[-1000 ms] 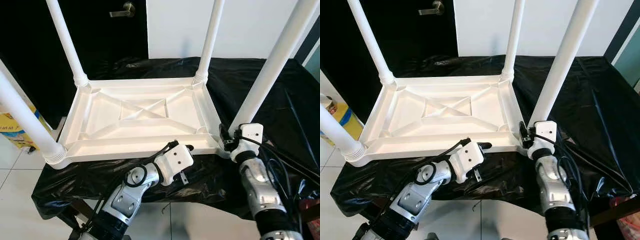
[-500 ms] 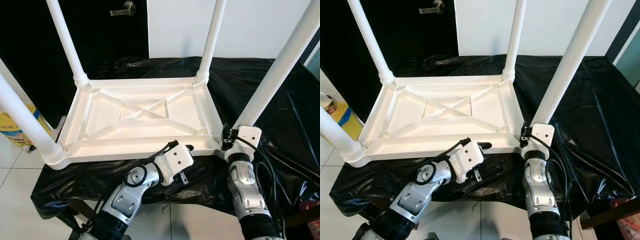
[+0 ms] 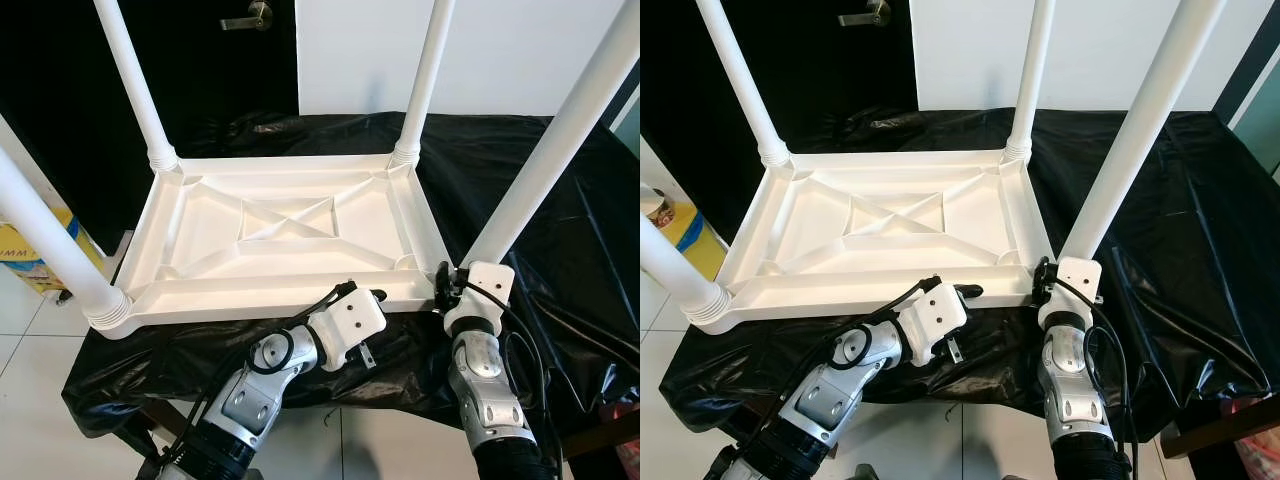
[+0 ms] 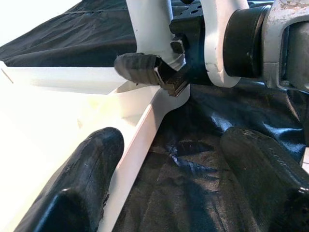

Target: Building children table

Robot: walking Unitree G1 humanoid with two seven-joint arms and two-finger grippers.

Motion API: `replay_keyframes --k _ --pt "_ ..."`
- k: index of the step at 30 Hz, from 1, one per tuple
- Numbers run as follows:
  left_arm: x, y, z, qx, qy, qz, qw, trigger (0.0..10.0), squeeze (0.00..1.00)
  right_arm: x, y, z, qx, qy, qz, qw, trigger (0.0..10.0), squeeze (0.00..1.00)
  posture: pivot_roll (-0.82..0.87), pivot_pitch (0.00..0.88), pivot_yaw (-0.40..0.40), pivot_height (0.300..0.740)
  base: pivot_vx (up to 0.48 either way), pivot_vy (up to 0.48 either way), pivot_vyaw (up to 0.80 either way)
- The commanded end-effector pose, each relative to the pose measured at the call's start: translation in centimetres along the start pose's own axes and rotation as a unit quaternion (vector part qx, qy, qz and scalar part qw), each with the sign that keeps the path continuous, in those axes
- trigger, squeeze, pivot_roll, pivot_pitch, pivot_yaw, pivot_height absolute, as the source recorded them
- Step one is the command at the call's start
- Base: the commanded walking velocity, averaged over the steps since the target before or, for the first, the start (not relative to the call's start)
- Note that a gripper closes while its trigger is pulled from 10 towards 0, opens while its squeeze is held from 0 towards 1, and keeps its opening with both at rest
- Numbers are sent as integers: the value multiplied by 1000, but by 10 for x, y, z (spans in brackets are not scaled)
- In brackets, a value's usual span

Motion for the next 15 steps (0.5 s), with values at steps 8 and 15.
replay_keyframes --k 8,15 --pt "3 -1 2 10 21 5 1000 10000 0 0 12 1 -2 95 13 995 10000 376 -13 15 -38 740 0 0 0" --pt "1 -1 2 8 19 4 1000 10000 0 0 20 3 5 166 9 986 10000 0 -21 18 -36 740 0 0 0"
Point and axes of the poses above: a point about 5 cm out from each wrist's last joint towards the gripper, its own z axis pointing out of the wrist towards the gripper, its own y axis along the axis of the wrist's last joint, x = y × z, the point moved 5 cm from there along z, pointing out of the wrist towards the gripper, and after that the axes turned 15 degrees about z, right-handed, at the moved point
